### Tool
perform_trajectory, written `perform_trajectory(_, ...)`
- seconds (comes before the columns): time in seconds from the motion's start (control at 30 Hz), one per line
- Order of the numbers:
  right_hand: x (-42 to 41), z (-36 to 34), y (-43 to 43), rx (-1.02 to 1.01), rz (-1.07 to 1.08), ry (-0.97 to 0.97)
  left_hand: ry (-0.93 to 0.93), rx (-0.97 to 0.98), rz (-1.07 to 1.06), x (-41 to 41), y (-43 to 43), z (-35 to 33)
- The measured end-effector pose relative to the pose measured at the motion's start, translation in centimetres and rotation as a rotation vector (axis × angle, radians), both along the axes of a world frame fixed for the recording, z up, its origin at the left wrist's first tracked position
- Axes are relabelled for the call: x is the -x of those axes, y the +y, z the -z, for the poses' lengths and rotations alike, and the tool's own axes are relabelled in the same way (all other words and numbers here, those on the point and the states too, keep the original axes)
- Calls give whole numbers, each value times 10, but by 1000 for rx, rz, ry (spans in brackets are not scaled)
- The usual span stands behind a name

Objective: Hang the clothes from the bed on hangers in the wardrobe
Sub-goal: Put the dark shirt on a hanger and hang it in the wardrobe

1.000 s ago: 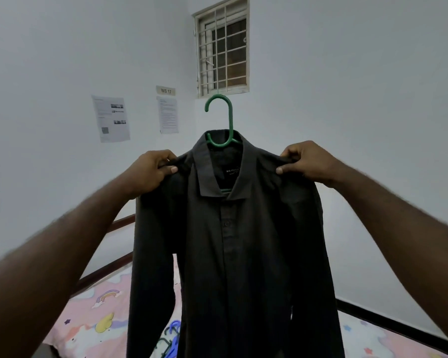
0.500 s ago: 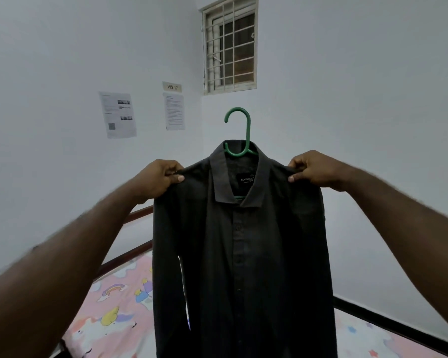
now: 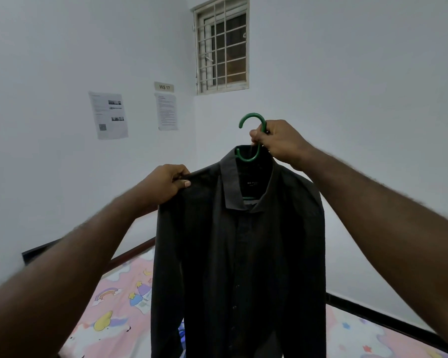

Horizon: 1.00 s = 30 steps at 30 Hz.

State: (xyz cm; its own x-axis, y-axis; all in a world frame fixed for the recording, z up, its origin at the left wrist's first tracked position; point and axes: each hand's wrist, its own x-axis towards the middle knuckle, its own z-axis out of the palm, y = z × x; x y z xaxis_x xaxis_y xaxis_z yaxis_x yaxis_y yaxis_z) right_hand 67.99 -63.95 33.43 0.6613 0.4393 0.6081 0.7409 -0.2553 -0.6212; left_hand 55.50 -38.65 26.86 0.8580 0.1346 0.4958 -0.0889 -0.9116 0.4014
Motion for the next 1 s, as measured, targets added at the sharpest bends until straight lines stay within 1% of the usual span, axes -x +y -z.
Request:
perform_trajectory(0.07,0,5,-6,12,-87,52,7,-64,-39,1,3,0)
perform_trajectory(0.1,-2,10,-13,53,-138,103,-13,-68,-54,2,5,2)
perform_trajectory(0.17,-13,27,-35,212,-164,222,-62,-54,-77,7,13,7)
perform_trajectory(0.23,-30,52,-57,406,-108,298,-83,-10,-94,13,24,17)
perform_trajectory(0.3,-43,79,-67,539,-60,285,-82,32,-98,17,31,30)
perform_trajectory(0.4,-48,109,-60,622,-29,221,-42,59,-104,13,34,52)
perform_trajectory(0.47,-53,125,-48,690,-5,200,21,37,-121,5,36,64)
perform_trajectory(0.53,-62,132,-33,761,88,141,113,-6,-153,-7,40,67)
perform_trajectory(0.6,-75,126,-15,749,214,37,107,10,-225,-23,42,62)
perform_trajectory(0.7,-86,110,0,514,327,-83,-56,17,-315,-46,42,45)
perform_trajectory(0.77,-77,116,-7,345,326,-77,-161,32,-334,-45,37,51)
perform_trajectory(0.83,-61,157,-27,264,292,-71,-232,53,-321,-27,21,93)
perform_trajectory(0.9,-36,242,-59,321,251,-58,-245,21,-304,5,-8,181)
perform_trajectory(0.97,3,353,-101,430,204,65,-111,14,-273,55,-51,291)
perform_trajectory(1.0,27,405,-122,505,178,174,6,36,-260,81,-72,347)
